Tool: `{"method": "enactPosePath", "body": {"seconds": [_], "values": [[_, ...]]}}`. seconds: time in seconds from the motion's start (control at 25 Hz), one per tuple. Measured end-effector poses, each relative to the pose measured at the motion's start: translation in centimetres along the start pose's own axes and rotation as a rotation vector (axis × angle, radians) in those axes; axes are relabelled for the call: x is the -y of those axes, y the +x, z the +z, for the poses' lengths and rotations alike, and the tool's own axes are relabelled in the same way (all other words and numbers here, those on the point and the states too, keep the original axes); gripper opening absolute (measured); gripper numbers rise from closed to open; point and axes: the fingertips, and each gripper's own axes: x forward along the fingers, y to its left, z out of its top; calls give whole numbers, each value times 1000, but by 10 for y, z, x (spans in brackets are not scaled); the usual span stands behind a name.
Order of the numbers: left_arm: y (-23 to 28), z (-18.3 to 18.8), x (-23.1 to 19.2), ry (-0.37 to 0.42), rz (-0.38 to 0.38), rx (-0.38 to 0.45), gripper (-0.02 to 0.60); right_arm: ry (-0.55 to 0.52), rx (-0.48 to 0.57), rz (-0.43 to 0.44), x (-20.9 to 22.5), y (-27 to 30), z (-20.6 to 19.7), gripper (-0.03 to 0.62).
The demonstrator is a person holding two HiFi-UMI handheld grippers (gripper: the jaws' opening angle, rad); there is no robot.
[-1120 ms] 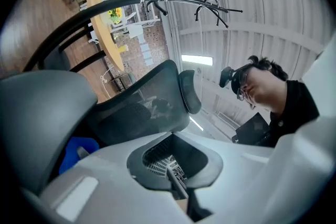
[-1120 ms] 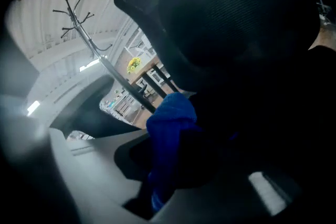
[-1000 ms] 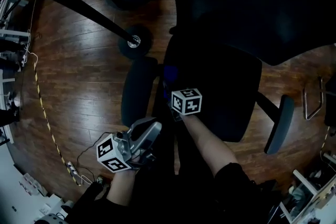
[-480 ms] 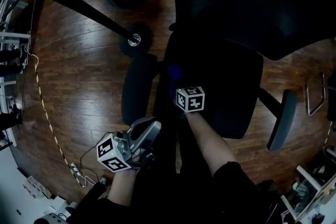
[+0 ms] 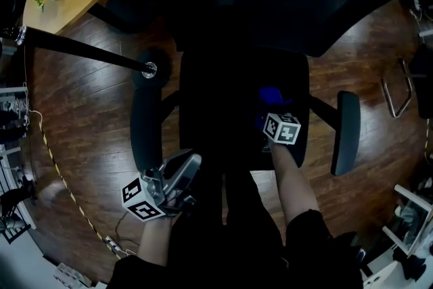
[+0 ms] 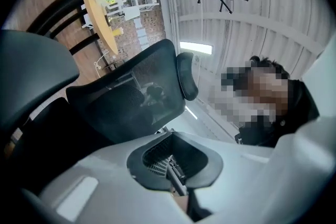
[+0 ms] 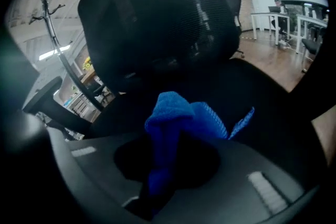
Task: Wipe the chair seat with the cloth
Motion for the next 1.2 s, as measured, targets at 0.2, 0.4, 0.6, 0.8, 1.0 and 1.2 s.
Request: {"method": "enactPosePath", "body": {"seconds": [0.2,0.4,0.6,0.8,1.0,1.2], "values": [[22,-5,2,2,-29,-42,-8,101,48,-156,81,-53,22,63],[33,-11,7,12,-38,-62,-6,109,88,-188,113,-74,25,63],[27,-10,7,18,-29,-41,-8,106,125,-149,114,-74,31,63],[9,1,11,29,-10,15,-8,171,173,24,63,-79,28,63],[-13,16,20,46,-3,62,-8,131,125,224,-67,-62,0,63],[-34,26,21,53,15,121,-8,121,10,376,-186,-24,-38,63]]}}
